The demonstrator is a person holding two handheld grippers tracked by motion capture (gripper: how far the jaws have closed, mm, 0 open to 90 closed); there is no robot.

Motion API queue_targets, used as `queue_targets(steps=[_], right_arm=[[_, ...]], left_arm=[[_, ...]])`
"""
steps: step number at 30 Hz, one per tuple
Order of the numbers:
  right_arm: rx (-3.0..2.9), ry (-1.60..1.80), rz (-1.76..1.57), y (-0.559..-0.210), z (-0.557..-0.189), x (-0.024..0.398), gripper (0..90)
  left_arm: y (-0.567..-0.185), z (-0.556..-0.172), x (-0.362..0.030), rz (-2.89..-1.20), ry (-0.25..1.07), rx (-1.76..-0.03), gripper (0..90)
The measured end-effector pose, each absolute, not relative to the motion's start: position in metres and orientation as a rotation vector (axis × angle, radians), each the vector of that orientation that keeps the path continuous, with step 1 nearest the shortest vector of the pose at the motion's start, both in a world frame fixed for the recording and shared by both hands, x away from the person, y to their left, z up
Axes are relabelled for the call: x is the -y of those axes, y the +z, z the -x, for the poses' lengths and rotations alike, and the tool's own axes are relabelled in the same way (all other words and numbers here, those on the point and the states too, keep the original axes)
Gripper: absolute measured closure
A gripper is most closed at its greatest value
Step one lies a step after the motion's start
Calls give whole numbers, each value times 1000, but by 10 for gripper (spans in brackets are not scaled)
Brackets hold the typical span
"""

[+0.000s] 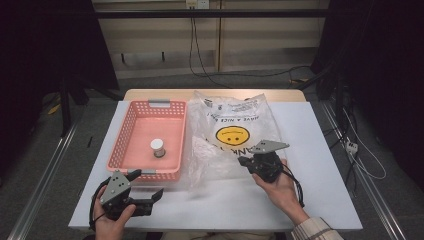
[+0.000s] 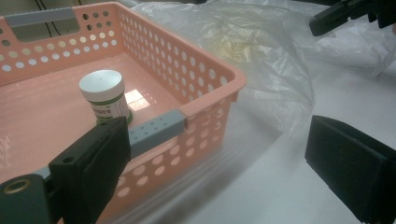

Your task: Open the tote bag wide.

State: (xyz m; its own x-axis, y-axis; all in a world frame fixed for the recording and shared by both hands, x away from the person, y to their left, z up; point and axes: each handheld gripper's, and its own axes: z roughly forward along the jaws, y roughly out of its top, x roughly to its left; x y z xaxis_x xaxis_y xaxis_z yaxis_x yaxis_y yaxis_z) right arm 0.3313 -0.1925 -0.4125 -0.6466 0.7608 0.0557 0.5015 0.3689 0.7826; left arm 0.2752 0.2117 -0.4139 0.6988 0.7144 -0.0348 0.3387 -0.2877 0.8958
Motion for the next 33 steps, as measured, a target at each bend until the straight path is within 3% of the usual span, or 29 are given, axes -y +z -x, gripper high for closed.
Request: queue_targets(steps=[33], right_arm=[[-2149,1440,-1065,-366,-355,202,900]], left_arm=[[-414,-276,-213,-1884,464,-829,66]])
